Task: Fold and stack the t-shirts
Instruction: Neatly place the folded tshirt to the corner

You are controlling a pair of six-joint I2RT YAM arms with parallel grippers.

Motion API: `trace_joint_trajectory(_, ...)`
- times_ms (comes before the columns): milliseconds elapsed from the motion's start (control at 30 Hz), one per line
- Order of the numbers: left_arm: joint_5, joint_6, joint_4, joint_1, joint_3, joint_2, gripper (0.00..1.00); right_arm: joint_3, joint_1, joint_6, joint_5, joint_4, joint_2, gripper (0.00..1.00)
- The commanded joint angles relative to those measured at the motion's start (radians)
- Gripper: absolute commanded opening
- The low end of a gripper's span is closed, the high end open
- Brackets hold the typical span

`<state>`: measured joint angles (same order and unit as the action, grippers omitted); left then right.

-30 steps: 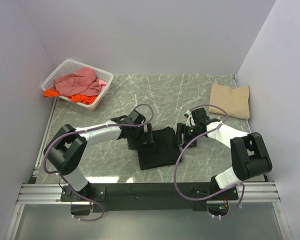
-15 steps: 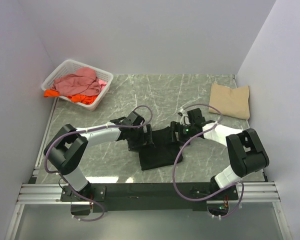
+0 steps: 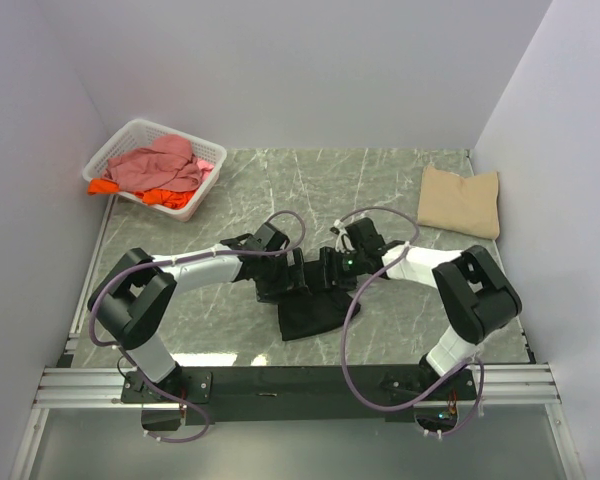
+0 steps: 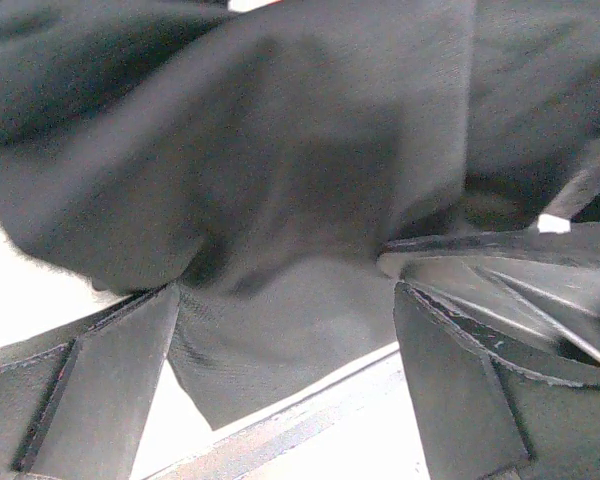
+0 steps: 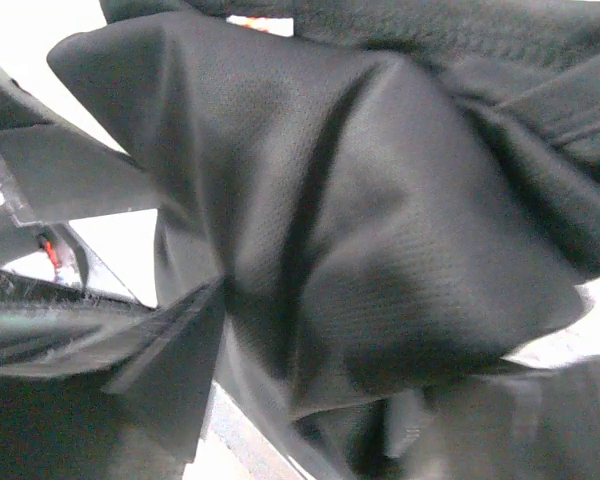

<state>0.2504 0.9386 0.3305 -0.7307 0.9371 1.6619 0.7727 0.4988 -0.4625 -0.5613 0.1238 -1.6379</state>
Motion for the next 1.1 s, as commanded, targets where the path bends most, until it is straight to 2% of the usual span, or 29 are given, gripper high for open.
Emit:
trace_joint_trajectory(0,-0.01,-0.006,-0.024,-0.006,-0.006,0.038,0.96,-0.021,0.037,0.004,0.118,0.073,-0.083,0.6)
trace_joint_trajectory(33,-0.01,-0.004,-0.024,-0.006,-0.009,0.033,0.96,-0.02,0.037,0.001,0.124,0.077,-0.089,0.51)
trace_joint_trajectory(100,-0.007,-0.004,-0.018,-0.006,-0.006,0.027,0.96,-0.012,0.038,0.01,0.141,0.095,-0.096,0.42)
trace_joint_trajectory(167,-0.01,-0.004,-0.004,-0.006,0.015,0.018,0.96,-0.003,0.037,0.018,0.165,0.123,-0.103,0.22)
trace_joint_trajectory(200,-0.011,-0.009,0.005,-0.004,0.028,0.007,0.97,0.008,0.037,0.021,0.176,0.132,-0.105,0.07)
trace_joint_trajectory(233,-0.019,-0.011,0.015,-0.003,0.057,0.001,0.97,0.017,0.034,0.025,0.187,0.143,-0.103,0.01)
trace_joint_trajectory(333,-0.023,-0.024,0.064,0.013,0.112,-0.027,0.97,0.077,0.02,0.062,0.239,0.218,-0.103,0.0)
trace_joint_trajectory(467,-0.019,-0.031,0.096,0.068,0.12,-0.086,0.98,0.184,-0.051,0.146,0.322,0.376,-0.083,0.0)
trace_joint_trajectory(500,-0.02,-0.034,0.102,0.079,0.115,-0.115,0.98,0.232,-0.099,0.185,0.352,0.401,-0.079,0.0)
trace_joint_trajectory(667,-0.036,-0.05,0.131,0.132,0.052,-0.188,0.98,0.391,-0.236,0.309,0.442,0.561,-0.06,0.0)
trace_joint_trajectory(833,-0.025,-0.046,0.125,0.152,-0.036,-0.226,0.98,0.563,-0.357,0.378,0.492,0.629,-0.072,0.0)
trace_joint_trajectory(1067,-0.022,-0.043,0.13,0.154,-0.093,-0.246,0.98,0.824,-0.483,0.444,0.558,0.727,-0.184,0.0)
